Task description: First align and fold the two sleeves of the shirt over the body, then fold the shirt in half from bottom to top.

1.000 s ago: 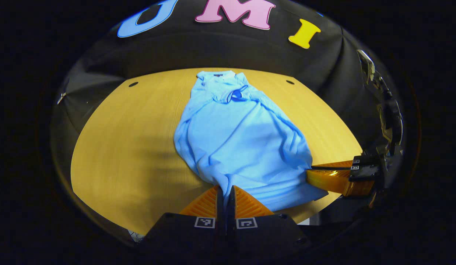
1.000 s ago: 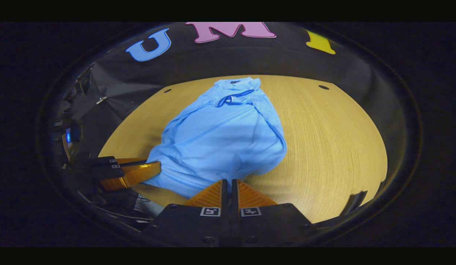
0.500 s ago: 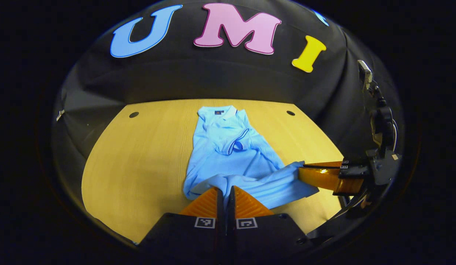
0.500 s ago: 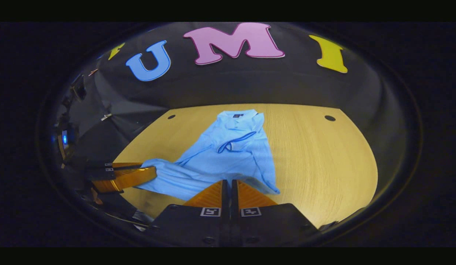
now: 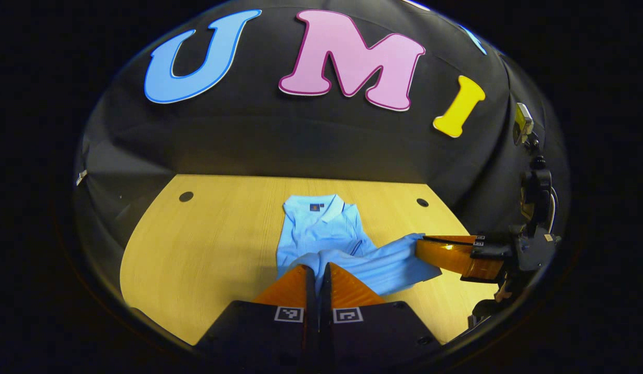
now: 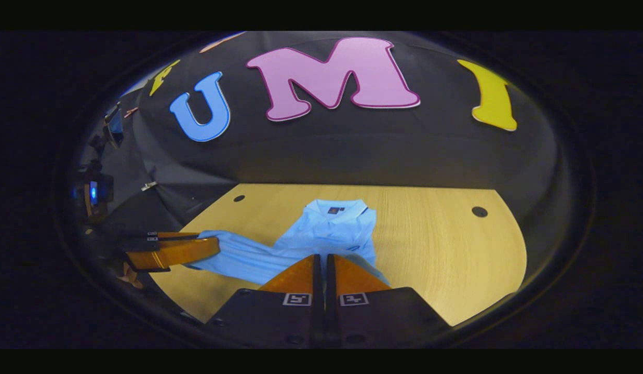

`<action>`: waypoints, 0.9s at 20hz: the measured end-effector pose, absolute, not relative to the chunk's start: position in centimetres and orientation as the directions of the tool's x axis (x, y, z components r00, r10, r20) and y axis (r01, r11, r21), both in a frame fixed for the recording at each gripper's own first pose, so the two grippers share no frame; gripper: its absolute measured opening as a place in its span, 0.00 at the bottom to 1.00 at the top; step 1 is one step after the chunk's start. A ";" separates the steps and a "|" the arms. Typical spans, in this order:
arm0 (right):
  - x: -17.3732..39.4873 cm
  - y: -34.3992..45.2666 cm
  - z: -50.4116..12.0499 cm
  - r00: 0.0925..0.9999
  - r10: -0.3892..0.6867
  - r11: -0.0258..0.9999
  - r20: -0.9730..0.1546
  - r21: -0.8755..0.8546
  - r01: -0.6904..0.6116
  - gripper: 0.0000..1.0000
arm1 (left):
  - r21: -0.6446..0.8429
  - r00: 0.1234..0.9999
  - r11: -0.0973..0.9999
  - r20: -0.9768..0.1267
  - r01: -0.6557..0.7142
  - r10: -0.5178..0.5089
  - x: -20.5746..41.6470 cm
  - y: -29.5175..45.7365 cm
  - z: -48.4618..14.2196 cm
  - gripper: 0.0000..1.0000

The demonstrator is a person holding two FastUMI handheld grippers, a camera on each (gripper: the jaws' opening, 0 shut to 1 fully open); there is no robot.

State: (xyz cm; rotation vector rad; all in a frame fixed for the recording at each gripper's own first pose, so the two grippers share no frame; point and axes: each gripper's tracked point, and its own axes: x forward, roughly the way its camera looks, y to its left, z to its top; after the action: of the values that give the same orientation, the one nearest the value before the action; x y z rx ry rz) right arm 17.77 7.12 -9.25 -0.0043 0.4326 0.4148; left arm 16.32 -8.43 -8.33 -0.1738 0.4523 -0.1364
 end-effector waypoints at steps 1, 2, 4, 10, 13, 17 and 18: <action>19.2 7.3 -8.7 0.829 0.394 0.915 -0.398 0.086 -0.393 0.05 | -0.182 0.894 0.979 -0.418 0.095 -0.164 17.7 -8.3 -7.9 0.06; 20.7 7.6 -8.2 0.831 0.399 0.914 -0.388 0.095 -0.394 0.05 | -0.162 0.897 0.982 -0.414 0.098 -0.158 19.2 -8.0 -7.6 0.06; 23.7 7.7 -7.5 0.839 0.398 0.915 -0.372 0.096 -0.391 0.00 | -0.144 0.901 0.984 -0.406 0.103 -0.154 22.1 -7.7 -7.0 0.06; 32.7 8.8 -7.8 0.852 0.388 0.921 -0.351 0.103 -0.376 0.05 | -0.142 0.896 0.984 -0.416 0.107 -0.157 31.3 -6.3 -8.3 0.06; 36.5 9.3 -9.5 0.859 0.367 0.929 -0.358 0.087 -0.361 0.05 | -0.162 0.879 0.978 -0.436 0.133 -0.192 35.3 -6.0 -10.9 0.06; 40.1 9.4 -13.3 0.857 0.337 0.941 -0.390 0.101 -0.324 0.00 | -0.155 0.880 0.977 -0.430 0.147 -0.201 39.4 -5.4 -13.9 0.06; 40.6 9.3 -14.3 0.856 0.328 0.944 -0.400 0.098 -0.316 0.00 | -0.149 0.881 0.977 -0.427 0.153 -0.203 40.4 -5.3 -14.6 0.06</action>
State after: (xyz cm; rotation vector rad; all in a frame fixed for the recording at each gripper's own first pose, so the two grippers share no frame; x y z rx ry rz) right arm 40.61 9.26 -14.33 0.0293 0.4253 0.3384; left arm 40.38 -5.25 -14.56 -0.1124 0.4561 -0.1857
